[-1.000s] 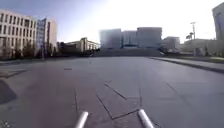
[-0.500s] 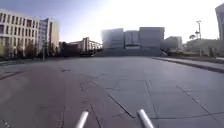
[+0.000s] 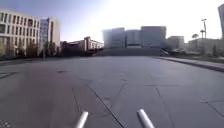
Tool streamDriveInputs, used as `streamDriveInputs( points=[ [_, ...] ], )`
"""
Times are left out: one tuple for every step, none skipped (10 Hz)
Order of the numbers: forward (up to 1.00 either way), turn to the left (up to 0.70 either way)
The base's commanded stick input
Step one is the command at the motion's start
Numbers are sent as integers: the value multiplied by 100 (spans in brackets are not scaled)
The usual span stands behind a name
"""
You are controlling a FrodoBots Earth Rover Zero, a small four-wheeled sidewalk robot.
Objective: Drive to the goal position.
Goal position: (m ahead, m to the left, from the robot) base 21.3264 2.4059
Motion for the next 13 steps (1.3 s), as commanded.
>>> streamDriveInputs(
  points=[
    [100,0],
    [100,0],
    [100,0],
    [100,0],
    [100,0],
    [100,0],
    [100,0],
    [100,0],
    [100,0],
    [100,0],
    [100,0],
    [100,0],
    [100,0]
  ],
)
